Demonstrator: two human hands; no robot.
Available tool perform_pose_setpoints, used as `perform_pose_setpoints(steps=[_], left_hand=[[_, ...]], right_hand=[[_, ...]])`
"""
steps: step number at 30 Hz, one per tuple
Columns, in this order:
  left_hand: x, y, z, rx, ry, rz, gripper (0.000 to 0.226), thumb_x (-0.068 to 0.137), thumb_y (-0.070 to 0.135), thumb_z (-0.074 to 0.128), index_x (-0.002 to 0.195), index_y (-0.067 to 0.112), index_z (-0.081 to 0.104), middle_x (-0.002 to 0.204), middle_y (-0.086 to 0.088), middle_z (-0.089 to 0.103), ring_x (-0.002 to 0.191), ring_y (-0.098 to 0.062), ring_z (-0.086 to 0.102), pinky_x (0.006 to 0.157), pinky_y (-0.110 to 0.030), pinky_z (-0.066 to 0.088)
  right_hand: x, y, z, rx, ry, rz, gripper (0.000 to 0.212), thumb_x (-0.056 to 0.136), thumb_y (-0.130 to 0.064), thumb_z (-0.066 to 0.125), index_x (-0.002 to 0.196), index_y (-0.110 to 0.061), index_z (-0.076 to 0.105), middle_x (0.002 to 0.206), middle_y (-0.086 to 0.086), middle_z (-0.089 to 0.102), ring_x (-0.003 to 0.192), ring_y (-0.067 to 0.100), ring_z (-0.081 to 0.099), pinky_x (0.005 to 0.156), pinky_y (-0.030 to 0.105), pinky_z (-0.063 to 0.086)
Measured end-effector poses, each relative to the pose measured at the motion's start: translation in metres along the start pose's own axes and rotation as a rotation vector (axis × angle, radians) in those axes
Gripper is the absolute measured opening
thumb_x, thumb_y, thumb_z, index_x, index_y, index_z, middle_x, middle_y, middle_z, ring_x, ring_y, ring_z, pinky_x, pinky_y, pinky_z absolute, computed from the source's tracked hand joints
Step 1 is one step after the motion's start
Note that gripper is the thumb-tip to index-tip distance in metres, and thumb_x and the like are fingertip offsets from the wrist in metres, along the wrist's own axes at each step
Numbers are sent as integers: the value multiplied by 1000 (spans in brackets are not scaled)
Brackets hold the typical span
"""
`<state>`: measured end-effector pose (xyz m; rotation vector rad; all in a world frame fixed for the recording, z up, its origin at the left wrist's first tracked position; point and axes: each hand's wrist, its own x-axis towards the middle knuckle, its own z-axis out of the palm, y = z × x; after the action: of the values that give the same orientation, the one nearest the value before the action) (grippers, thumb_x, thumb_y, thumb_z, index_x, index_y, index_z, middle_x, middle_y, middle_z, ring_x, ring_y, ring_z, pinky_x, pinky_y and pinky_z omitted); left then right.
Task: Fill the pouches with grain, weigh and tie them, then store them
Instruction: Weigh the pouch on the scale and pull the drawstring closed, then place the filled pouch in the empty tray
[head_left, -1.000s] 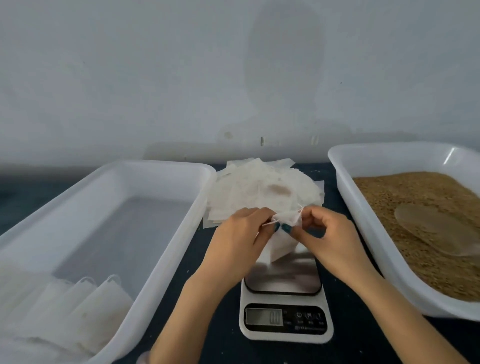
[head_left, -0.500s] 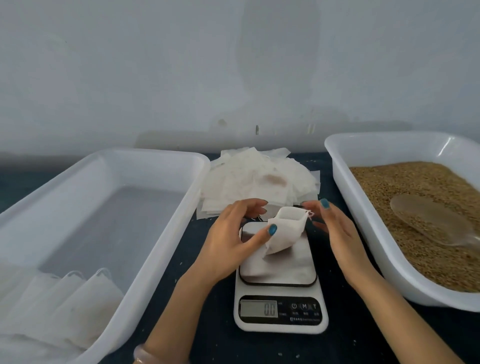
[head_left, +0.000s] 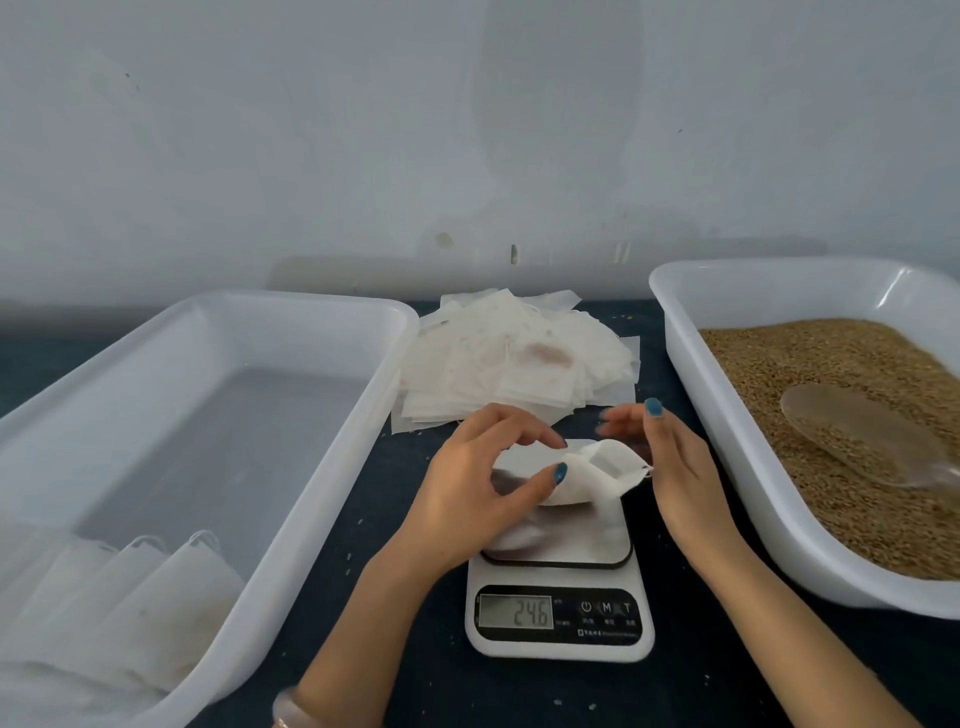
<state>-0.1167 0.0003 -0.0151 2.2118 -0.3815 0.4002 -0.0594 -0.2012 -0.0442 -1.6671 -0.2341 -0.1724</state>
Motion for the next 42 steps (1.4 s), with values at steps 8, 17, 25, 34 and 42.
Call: perform_pose_setpoints(steps=[8,17,25,34,42], left_hand=[[-2,4,6,-43,-16,62,7,86,29,71,93,31,71,107,15,63,110,-14,59,93,-28,48],[1,14,8,-337,161,-241,14,96,18,62,88,29,60,83,11,70,78,-4,65,68,-16,49],[-45,78,-52,-194,295,-247,45,77,61,68,115,44,50,101,21,69,90,-2,70,70,-20,58],[-118,83,-172,522,593,-411,23,77,71,45,88,58,62,58,24,65,57,-1,63,60,-13,45],[-159,47,-193,595,318,-781,23,90,34,62,81,54,62,63,21,69,55,-1,68,60,-26,52]], right_hand=[[2,-2,-3,-4,-49,-12,55,99,-48,26,99,-15,71,92,-7,74,92,8,68,87,32,51],[-7,-28,-2,-16,-287,-96,57,82,-76,52,113,-31,67,111,-14,71,107,2,64,89,18,50],[-12,-90,49,-71,-330,-362,44,74,-52,67,74,-8,66,79,-1,70,78,14,68,70,19,56],[-26,-161,166,-69,-718,-420,37,83,-40,78,66,-33,46,62,-24,55,59,-4,54,58,14,39],[-41,-146,225,-381,-980,-496,26,83,-43,76,81,-22,60,78,-9,64,75,16,58,60,27,37]])
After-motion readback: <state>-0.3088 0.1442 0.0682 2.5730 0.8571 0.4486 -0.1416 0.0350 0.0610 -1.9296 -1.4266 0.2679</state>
